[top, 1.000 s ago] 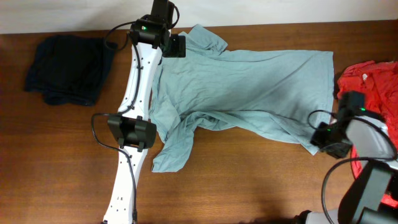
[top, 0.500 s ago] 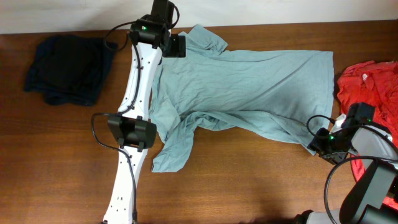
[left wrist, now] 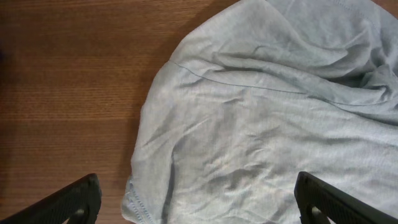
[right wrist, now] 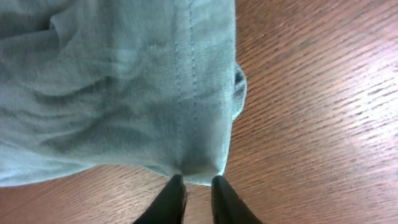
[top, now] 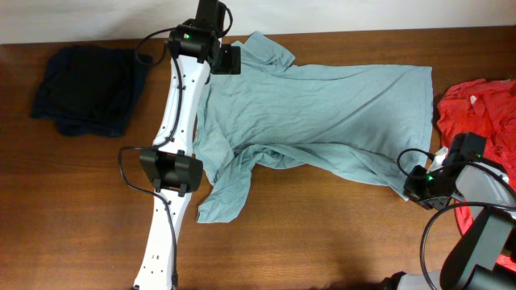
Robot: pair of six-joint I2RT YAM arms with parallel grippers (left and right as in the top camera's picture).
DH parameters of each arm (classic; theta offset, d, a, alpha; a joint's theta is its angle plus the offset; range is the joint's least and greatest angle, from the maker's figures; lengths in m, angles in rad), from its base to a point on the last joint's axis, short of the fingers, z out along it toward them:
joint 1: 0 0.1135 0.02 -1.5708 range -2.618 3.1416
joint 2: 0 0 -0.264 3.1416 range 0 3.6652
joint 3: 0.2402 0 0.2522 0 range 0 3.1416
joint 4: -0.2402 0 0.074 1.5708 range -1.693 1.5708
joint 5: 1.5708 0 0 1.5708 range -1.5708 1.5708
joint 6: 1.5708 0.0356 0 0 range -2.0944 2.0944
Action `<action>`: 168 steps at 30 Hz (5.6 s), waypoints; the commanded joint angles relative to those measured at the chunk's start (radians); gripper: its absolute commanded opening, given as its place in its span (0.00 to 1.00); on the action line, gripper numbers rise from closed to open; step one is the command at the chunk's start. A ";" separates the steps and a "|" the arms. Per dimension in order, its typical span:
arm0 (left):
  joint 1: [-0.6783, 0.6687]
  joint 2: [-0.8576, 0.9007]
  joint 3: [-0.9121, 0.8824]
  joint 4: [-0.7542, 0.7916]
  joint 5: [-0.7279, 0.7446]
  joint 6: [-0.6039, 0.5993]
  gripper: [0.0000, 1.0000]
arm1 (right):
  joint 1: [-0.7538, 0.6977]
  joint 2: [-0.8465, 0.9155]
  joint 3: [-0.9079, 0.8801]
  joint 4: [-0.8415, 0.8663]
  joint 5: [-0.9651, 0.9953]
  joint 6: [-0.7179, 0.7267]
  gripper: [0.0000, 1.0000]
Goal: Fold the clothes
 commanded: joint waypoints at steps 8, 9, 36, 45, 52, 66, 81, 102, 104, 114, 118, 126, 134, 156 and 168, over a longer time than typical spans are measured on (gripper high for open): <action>0.001 -0.017 0.006 -0.001 0.007 -0.009 0.99 | -0.004 0.008 -0.014 0.023 0.040 0.025 0.50; 0.001 -0.017 0.006 -0.001 0.007 -0.009 0.99 | -0.004 0.013 -0.018 0.027 0.034 0.026 0.48; 0.000 -0.017 0.006 -0.001 0.007 -0.009 0.99 | -0.003 0.027 -0.057 0.108 -0.018 0.060 0.14; 0.000 -0.017 0.006 -0.001 0.007 -0.009 0.99 | -0.003 0.027 0.086 -0.013 -0.017 0.089 0.09; 0.000 -0.017 0.006 -0.001 0.007 -0.009 0.99 | -0.003 0.027 0.199 -0.027 -0.013 0.089 0.09; 0.000 -0.017 0.006 -0.001 0.007 -0.009 0.99 | 0.098 0.057 0.174 0.169 0.093 0.089 0.17; 0.000 -0.017 0.006 -0.001 0.007 -0.009 0.99 | 0.075 0.071 0.188 0.202 0.133 0.077 0.76; 0.000 -0.017 0.006 -0.001 0.007 -0.009 0.99 | 0.074 0.073 0.169 0.035 0.126 0.026 0.88; 0.000 -0.017 0.006 -0.001 0.007 -0.009 0.99 | 0.074 0.073 0.154 0.035 0.100 -0.005 0.84; 0.000 -0.017 0.006 -0.001 0.007 -0.009 0.99 | 0.074 0.073 0.146 0.033 0.060 -0.079 0.15; 0.000 -0.017 0.006 -0.001 0.007 -0.009 0.99 | 0.075 0.073 0.134 0.057 0.066 -0.108 0.14; 0.000 -0.017 0.006 -0.001 0.007 -0.009 0.99 | 0.075 0.074 0.075 0.146 0.063 -0.108 0.04; 0.000 -0.017 0.006 -0.001 0.007 -0.009 0.99 | 0.076 0.074 0.015 0.288 0.057 -0.108 0.04; 0.000 -0.017 0.006 -0.001 0.007 -0.009 0.99 | 0.075 0.074 -0.042 0.204 0.066 -0.096 0.04; 0.000 -0.017 0.006 -0.001 0.007 -0.009 0.99 | 0.074 0.074 -0.020 0.022 0.083 -0.014 0.04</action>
